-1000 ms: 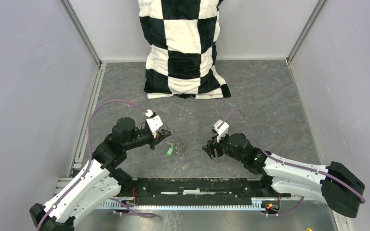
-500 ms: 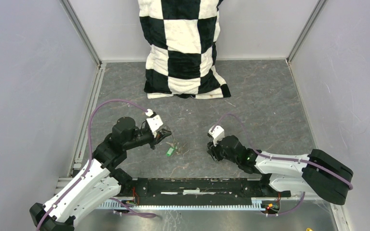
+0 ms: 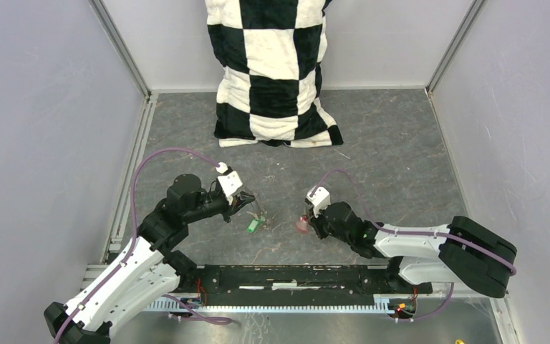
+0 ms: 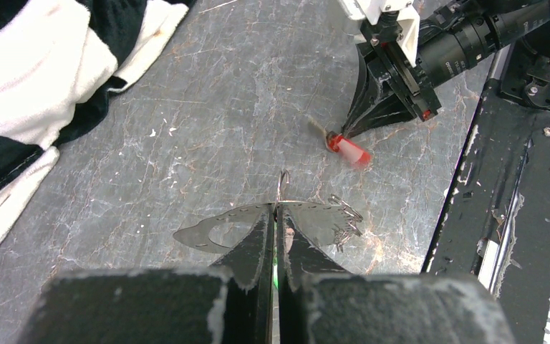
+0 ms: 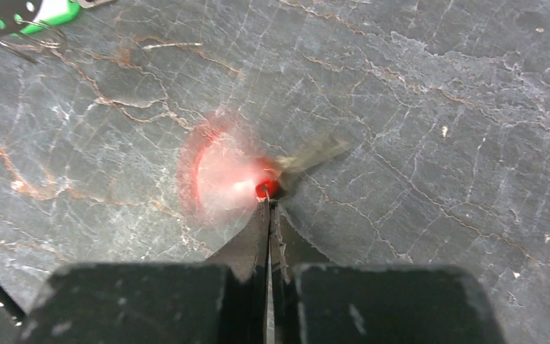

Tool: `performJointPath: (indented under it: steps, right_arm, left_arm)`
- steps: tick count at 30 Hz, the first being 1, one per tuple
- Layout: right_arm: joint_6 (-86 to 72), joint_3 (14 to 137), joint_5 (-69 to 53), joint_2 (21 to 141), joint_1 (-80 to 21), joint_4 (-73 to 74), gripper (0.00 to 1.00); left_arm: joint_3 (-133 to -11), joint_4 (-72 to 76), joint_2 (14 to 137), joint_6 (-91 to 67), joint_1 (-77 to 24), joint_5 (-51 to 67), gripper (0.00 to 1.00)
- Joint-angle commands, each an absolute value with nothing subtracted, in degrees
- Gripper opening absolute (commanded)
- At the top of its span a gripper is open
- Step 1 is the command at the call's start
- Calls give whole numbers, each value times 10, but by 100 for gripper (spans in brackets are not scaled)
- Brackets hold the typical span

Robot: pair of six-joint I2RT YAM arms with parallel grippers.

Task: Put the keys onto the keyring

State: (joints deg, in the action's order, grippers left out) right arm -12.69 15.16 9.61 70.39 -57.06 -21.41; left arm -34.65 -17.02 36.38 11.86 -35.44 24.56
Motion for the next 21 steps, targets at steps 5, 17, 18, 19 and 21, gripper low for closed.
performJointPath:
  steps: [5,17,18,19,21]
  right_arm:
    - [-106,152,58,623,-575,-240,0]
    - [-102,140,7,553,-571,-206,0]
    - [-102,139,1,550,-571,-209,0]
    - [-103,140,-10,547,-571,-211,0]
    - [-103,136,-32,540,-571,-214,0]
  left_arm:
    - [-364,-141,360,109,-355,254,2]
    - [-366,-140,358,106,-355,261,2]
    - [-367,-140,359,106,-355,261,2]
    - [-368,-141,359,106,-355,261,2]
    - [-368,-141,359,106,-355,261,2]
